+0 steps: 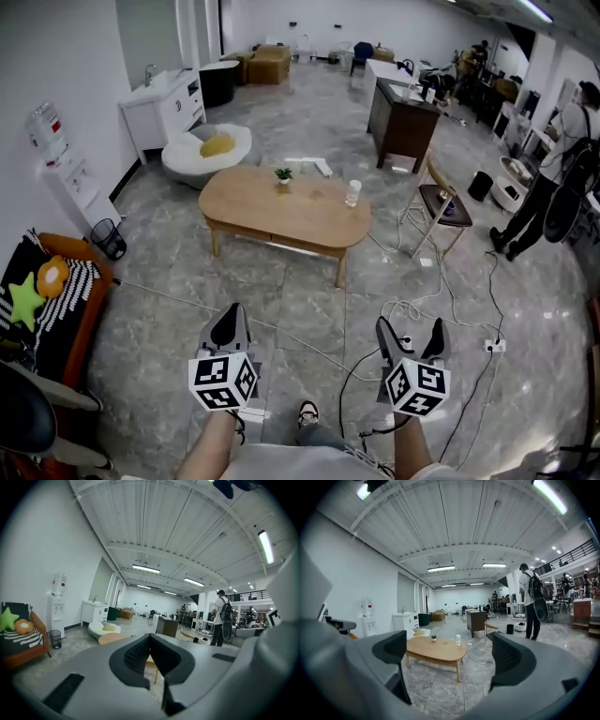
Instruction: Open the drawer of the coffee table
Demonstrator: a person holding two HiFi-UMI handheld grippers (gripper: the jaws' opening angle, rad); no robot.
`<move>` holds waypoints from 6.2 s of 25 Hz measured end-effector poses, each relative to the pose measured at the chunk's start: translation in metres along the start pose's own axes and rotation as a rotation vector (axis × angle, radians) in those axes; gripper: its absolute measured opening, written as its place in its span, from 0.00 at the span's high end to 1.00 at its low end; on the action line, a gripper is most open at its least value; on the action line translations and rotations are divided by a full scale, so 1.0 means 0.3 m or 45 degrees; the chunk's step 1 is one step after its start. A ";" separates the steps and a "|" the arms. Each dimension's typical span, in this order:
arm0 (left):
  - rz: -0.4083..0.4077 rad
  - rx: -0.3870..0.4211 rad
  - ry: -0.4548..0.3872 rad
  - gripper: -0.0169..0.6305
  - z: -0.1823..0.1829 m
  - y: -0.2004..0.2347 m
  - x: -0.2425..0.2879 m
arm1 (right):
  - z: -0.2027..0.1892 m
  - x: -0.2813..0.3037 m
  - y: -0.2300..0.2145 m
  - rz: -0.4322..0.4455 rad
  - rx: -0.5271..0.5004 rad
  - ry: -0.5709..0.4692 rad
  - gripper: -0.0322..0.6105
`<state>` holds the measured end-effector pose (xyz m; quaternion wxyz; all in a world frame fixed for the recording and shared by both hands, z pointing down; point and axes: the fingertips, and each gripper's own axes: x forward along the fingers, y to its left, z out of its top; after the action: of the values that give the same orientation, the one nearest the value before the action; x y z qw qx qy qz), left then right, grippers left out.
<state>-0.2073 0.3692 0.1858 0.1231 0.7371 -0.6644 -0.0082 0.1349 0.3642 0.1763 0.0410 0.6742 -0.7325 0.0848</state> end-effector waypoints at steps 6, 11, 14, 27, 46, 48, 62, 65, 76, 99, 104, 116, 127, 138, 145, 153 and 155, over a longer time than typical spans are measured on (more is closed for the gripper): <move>0.024 0.000 0.007 0.99 0.043 0.003 0.255 | 0.058 0.267 -0.061 0.010 0.008 0.007 0.06; 0.041 0.009 0.007 0.99 0.051 -0.011 0.444 | 0.068 0.449 -0.121 0.028 0.013 0.022 0.07; 0.053 -0.002 0.017 0.99 0.041 -0.014 0.520 | 0.060 0.528 -0.155 0.030 0.018 0.038 0.07; 0.047 0.006 0.077 0.99 0.048 0.064 0.839 | 0.023 0.834 -0.165 0.013 0.057 0.112 0.07; -0.132 0.035 0.071 0.99 0.320 0.300 1.703 | 0.253 1.594 0.048 -0.069 0.078 0.066 0.08; -0.147 0.040 0.086 0.99 0.316 0.320 1.757 | 0.255 1.636 0.063 -0.080 0.082 0.070 0.08; -0.135 0.009 0.190 0.99 0.201 0.352 1.918 | 0.191 1.788 0.046 -0.080 0.065 0.156 0.09; -0.132 0.020 0.185 0.99 0.208 0.340 1.934 | 0.189 1.809 0.044 -0.061 0.073 0.161 0.09; -0.150 0.045 0.294 0.99 0.087 0.263 1.991 | 0.097 1.883 0.020 0.008 0.081 0.237 0.09; -0.047 0.049 0.646 0.99 -0.927 0.203 2.141 | -0.994 1.963 -0.170 0.116 0.271 0.594 0.11; 0.013 0.011 0.699 0.99 -1.094 0.210 2.123 | -1.180 1.966 -0.205 0.180 0.286 0.635 0.11; -0.019 0.100 0.808 0.99 -1.222 0.149 2.061 | -1.433 2.015 -0.207 0.432 0.204 0.666 0.11; -0.005 0.134 0.844 0.99 -1.244 0.147 2.076 | -1.551 2.188 -0.182 0.674 0.083 0.704 0.15; 0.059 0.097 0.880 0.99 -1.296 0.136 2.127 | -1.644 2.295 -0.188 0.841 0.062 0.753 0.24; 0.093 0.087 0.901 0.99 -1.313 0.141 2.143 | -1.670 2.346 -0.159 0.910 0.056 0.754 0.25; 0.130 0.057 0.900 0.99 -1.331 0.145 2.173 | -1.668 2.390 -0.156 0.900 0.115 0.717 0.36; 0.128 0.061 0.903 0.99 -1.335 0.140 2.172 | -1.676 2.380 -0.151 0.902 0.109 0.721 0.38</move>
<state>-0.1018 -0.2056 0.6811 0.3292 0.6632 -0.6157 0.2697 0.0901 -0.2493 0.7978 0.1802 0.3332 -0.8739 0.3048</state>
